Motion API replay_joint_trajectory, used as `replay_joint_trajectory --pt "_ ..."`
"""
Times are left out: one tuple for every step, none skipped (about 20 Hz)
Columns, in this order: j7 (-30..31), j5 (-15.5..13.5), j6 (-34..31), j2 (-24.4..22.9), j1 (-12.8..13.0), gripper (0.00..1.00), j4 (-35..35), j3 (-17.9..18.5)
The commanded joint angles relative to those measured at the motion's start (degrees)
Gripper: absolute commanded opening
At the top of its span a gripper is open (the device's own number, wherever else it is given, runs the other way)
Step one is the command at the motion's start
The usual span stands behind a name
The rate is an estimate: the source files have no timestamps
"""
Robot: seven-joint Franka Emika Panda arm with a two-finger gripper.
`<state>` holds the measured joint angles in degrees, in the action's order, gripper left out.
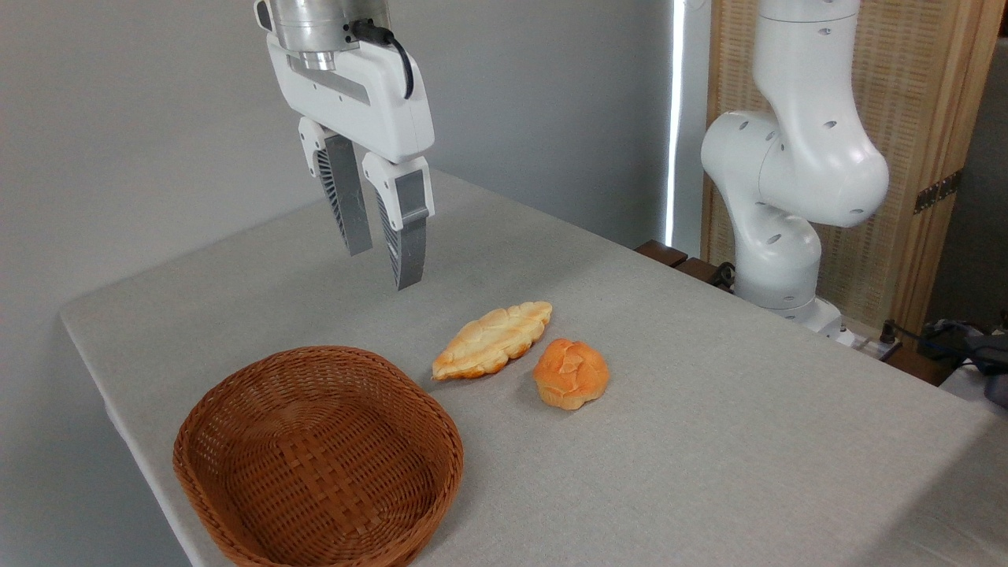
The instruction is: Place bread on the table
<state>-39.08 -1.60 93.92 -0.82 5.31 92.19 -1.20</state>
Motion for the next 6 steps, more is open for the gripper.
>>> replay_joint_trajectory --pt "0.68 0.54 -1.90 -0.15 0.05 1.00 -0.96 0.06" --pt "0.68 0.54 -2.24 -0.15 0.05 1.00 -0.96 0.06" --pt "0.68 0.54 -2.33 -0.15 0.05 1.00 -0.96 0.06" --pt "0.76 0.46 -2.34 -0.15 0.05 1.00 -0.96 0.14" --pt "0.76 0.37 -2.34 -0.15 0.05 1.00 -0.96 0.14" --pt "0.94 0.28 -2.34 -0.15 -0.04 1.00 -0.96 0.14"
